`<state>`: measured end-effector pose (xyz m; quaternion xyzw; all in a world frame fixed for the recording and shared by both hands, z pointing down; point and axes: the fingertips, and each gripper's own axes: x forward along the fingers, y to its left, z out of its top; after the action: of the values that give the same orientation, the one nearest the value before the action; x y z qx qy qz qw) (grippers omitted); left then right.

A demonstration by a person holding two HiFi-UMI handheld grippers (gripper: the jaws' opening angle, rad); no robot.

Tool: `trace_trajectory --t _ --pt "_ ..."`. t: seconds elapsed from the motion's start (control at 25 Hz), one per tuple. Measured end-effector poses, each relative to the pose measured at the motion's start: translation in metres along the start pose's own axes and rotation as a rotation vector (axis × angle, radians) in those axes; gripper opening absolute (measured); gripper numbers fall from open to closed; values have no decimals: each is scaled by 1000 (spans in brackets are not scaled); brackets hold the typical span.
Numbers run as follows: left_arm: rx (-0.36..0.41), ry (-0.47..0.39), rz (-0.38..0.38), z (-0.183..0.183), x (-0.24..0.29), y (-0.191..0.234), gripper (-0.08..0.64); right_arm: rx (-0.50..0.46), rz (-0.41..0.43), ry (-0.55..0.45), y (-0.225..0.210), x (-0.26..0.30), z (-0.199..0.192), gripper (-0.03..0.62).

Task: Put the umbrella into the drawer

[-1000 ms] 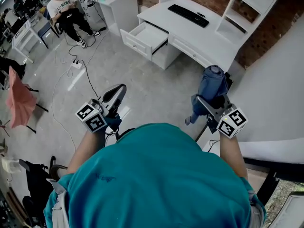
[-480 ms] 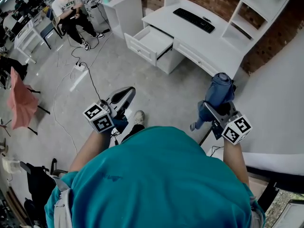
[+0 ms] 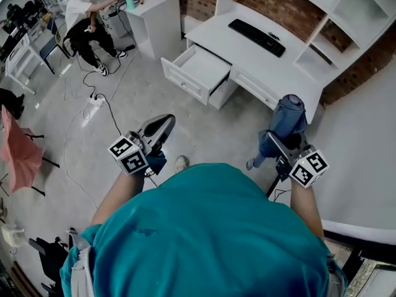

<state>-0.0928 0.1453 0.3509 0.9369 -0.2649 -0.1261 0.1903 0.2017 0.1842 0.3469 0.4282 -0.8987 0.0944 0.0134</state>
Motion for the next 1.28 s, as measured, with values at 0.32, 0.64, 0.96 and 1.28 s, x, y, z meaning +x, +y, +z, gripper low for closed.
trace_trajectory --t 0.32,0.64,0.96,1.28 --pt "1 47 -25 69 26 129 5 19 -41 11 -34 134 28 279" --pt "-6 76 -55 105 51 212 5 2 -56 54 -62 229 38 279" --pt "-56 100 -5 98 83 255 5 17 -19 79 -104 270 38 279" --pt "-22 93 117 91 151 276 5 4 122 91 -191 300 38 279"
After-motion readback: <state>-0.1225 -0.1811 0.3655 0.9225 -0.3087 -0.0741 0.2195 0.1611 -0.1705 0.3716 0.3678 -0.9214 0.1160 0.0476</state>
